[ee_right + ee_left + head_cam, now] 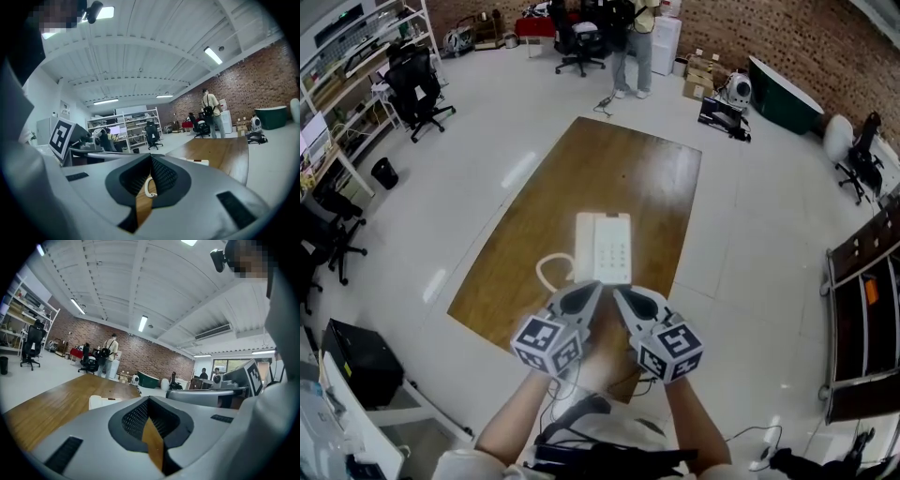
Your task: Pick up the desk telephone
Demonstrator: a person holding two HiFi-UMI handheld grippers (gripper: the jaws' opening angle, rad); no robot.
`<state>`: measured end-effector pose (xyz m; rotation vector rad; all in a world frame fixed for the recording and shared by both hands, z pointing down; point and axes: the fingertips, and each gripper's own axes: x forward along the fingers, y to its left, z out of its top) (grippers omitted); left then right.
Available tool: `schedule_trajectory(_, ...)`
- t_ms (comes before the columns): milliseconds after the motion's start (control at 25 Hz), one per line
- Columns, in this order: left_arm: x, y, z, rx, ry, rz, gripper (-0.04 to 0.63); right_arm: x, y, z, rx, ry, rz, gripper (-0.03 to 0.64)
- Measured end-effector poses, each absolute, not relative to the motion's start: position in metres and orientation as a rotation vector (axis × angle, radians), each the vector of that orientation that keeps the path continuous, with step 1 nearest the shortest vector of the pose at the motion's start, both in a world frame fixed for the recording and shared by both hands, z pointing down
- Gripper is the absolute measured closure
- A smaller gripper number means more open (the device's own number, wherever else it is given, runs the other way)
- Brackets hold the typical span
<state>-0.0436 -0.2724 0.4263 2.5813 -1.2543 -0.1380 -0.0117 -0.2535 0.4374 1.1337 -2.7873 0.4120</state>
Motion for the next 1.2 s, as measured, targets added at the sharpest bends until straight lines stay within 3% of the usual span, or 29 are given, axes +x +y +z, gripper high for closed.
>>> schedule_trajectory(40,-0.045,-0.279,0.429,2.578,-1.245,-0.134,0.595,-0.012,-0.260,0.440,1.131,-2.785,0.426,0.614)
schedule_trajectory(120,-0.048,-0.291,0.436,2.566,-1.209,-0.125,0.577,-0.012,-0.272,0.447,1.120,-2.778,0.463,0.548)
schedule_trajectory(200,-0.051,-0.305,0.446,2.550,-1.165,-0.109,0.484,-0.008,-0.285,0.456,1.124,-2.769,0.501,0.541)
schedule_trajectory(320,-0.062,-0.328,0.465,2.525,-1.148,-0.074,0.473,0.001,-0.304,0.473,1.142,-2.747,0.561,0.541)
schedule_trajectory(360,-0.067,-0.336,0.472,2.511,-1.140,-0.062,0.442,0.004,-0.309,0.480,1.140,-2.735,0.580,0.540)
schedule_trajectory(440,-0.076,-0.352,0.489,2.472,-1.118,-0.044,0.387,0.010,-0.320,0.494,1.127,-2.706,0.622,0.460)
schedule_trajectory(640,-0.101,-0.393,0.535,2.335,-1.099,-0.032,0.386,0.026,-0.353,0.530,1.124,-2.643,0.718,0.459)
schedule_trajectory(680,-0.104,-0.399,0.542,2.319,-1.091,-0.021,0.355,0.028,-0.357,0.535,1.115,-2.644,0.749,0.453)
schedule_trajectory(720,-0.106,-0.404,0.548,2.309,-1.084,-0.004,0.330,0.029,-0.362,0.540,1.105,-2.646,0.780,0.408)
schedule_trajectory(880,-0.116,-0.424,0.576,2.272,-1.057,0.053,0.330,0.034,-0.383,0.563,1.080,-2.623,0.870,0.388)
schedule_trajectory(960,-0.116,-0.431,0.590,2.255,-1.017,0.082,0.316,0.035,-0.393,0.578,1.046,-2.598,0.948,0.340)
schedule_trajectory(1040,-0.110,-0.435,0.600,2.254,-0.955,0.121,0.261,0.035,-0.401,0.592,1.001,-2.573,1.014,0.319)
schedule_trajectory(1120,-0.104,-0.440,0.607,2.259,-0.893,0.145,0.261,0.034,-0.407,0.602,0.945,-2.552,1.082,0.268)
schedule_trajectory(1200,-0.098,-0.446,0.611,2.246,-0.839,0.148,0.261,0.037,-0.414,0.615,0.913,-2.525,1.134,0.262)
